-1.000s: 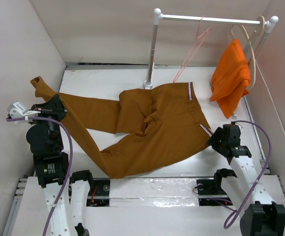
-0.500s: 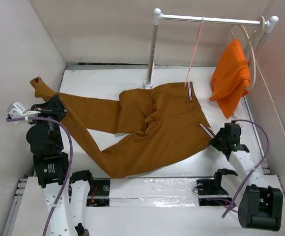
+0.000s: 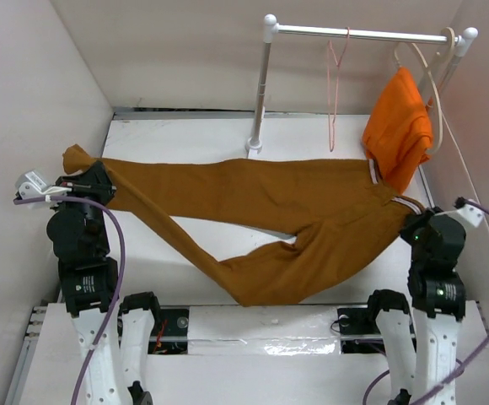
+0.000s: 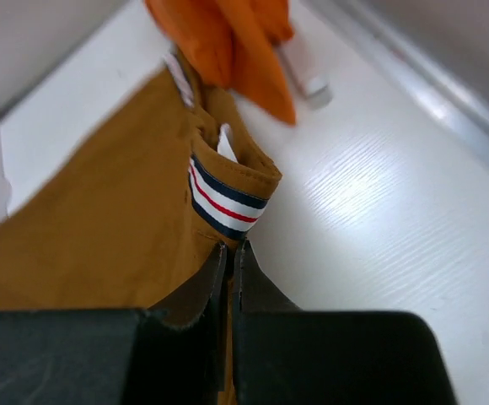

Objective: Place the trousers on the hanger
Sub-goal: Fold the trousers at the center of the board.

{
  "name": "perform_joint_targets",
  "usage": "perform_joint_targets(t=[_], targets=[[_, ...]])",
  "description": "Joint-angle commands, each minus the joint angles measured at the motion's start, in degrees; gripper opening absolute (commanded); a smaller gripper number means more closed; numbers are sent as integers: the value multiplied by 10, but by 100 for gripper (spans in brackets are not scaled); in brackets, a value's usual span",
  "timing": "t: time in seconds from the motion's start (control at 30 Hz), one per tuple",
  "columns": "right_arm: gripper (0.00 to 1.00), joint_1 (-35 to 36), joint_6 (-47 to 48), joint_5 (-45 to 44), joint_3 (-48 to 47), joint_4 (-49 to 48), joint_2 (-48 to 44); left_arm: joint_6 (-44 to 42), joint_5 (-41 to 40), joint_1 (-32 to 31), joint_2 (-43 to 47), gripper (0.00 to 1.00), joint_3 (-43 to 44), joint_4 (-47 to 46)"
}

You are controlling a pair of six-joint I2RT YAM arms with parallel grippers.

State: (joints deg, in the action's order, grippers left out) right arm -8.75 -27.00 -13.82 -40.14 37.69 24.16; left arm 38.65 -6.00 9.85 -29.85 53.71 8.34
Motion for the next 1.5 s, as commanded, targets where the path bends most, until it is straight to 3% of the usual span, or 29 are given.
perform_joint_targets(t=[0.0,0.17,0.37,0.53,0.7,0.9,1.0,1.17,1.47], targets=[[0,-8,14,-105,-66,114,-23,4,-1,3,-8,0,3,-40],[0,-8,6,-103,-85,142,-80,1,-27,3,-10,0,-14,-25],[0,-8,48,-84,-97,115,-58,21,-87,3,-35,0,-54,-24],[0,-8,92,-67,-127,37,67,59,-114,20,-129,0,-63,-4],[0,-8,103,-45,-162,-54,155,94,-213,20,-262,0,-20,49],[0,-14,91,10,-130,-179,238,94,-304,20,-410,0,17,66],[0,-30,85,42,-102,-234,276,88,-324,53,-475,0,53,91],[0,-76,88,89,-103,-301,349,49,-320,118,-518,0,124,90],[0,-87,100,119,-178,-353,502,16,-372,118,-635,0,249,107]])
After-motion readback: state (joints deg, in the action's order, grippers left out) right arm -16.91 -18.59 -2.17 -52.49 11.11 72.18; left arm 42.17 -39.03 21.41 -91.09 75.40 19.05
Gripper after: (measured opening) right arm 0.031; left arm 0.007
